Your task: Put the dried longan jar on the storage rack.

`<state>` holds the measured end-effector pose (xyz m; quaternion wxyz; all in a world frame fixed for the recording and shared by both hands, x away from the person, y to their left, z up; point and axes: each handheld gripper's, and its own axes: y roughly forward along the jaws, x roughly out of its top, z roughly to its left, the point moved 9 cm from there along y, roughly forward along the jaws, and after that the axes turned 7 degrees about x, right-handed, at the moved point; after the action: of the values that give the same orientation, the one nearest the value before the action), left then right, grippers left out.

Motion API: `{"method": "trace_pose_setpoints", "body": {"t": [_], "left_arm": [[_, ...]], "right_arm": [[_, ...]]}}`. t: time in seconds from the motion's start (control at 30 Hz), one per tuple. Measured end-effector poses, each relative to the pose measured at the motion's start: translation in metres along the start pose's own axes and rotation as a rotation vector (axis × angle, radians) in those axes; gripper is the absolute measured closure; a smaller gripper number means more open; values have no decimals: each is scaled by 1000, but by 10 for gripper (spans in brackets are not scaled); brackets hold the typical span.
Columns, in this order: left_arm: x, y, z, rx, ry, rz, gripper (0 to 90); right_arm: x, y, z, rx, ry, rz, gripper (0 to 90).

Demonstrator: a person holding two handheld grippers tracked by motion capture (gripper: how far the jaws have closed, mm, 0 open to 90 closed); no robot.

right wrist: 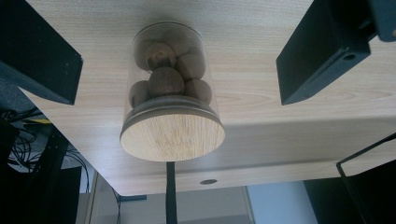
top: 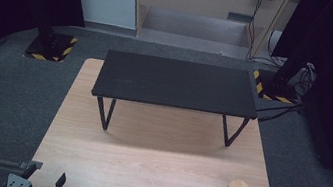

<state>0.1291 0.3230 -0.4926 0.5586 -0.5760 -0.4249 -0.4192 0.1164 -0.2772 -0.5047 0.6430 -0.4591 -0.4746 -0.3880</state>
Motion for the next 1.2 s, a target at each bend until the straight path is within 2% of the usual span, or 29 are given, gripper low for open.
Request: {"method": "trace_pose_setpoints", "body": {"t": [0.57, 1.2], "left_arm": [[-1, 0, 0, -1, 1, 4, 5], [-1, -1, 1, -2, 1, 5, 5]], "right_arm": [[-7, 0, 1, -7, -10, -22, 7], [-15, 19, 4, -17, -17, -36, 6]]}}
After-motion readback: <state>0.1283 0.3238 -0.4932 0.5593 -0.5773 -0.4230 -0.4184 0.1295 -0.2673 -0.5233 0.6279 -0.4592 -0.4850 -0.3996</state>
